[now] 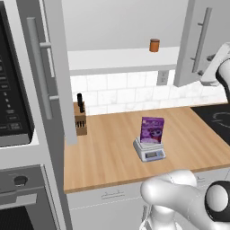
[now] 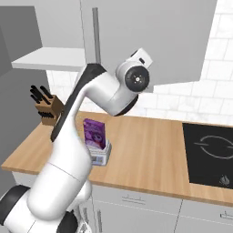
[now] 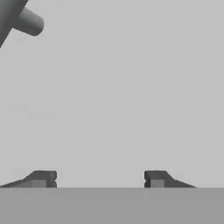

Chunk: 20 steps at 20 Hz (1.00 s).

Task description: Pick the cereal and place it on the digital scale for weighing, and close the cabinet.

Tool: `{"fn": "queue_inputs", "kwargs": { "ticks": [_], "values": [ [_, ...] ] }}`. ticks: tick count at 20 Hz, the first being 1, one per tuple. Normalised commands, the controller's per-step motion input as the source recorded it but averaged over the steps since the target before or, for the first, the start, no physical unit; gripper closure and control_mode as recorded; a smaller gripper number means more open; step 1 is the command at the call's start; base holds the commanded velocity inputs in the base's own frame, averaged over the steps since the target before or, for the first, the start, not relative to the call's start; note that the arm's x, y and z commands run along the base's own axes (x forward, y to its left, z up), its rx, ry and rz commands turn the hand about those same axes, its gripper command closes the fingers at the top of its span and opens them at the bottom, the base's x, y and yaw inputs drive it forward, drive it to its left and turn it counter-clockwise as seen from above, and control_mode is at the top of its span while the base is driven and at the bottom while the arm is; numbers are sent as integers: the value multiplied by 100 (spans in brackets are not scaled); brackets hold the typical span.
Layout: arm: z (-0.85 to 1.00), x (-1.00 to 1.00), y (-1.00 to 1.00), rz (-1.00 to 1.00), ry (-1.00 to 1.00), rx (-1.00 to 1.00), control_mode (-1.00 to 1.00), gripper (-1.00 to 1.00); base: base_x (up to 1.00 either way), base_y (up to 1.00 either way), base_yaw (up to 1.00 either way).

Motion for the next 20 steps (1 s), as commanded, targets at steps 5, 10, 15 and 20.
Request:
{"fn": "queue_inputs", "kwargs": {
  "ticks": [5, 10, 15, 20],
  "values": [
    [-24, 86, 25, 2, -15, 0, -100, -100, 0, 0, 0],
    [-14, 100, 21, 0, -7, 0, -100, -100, 0, 0, 0],
    [-7, 99, 11, -1, 0, 0, -100, -100, 0, 0, 0],
    [-73, 56, 27, -3, -18, 0, -100, -100, 0, 0, 0]
  ]
}}
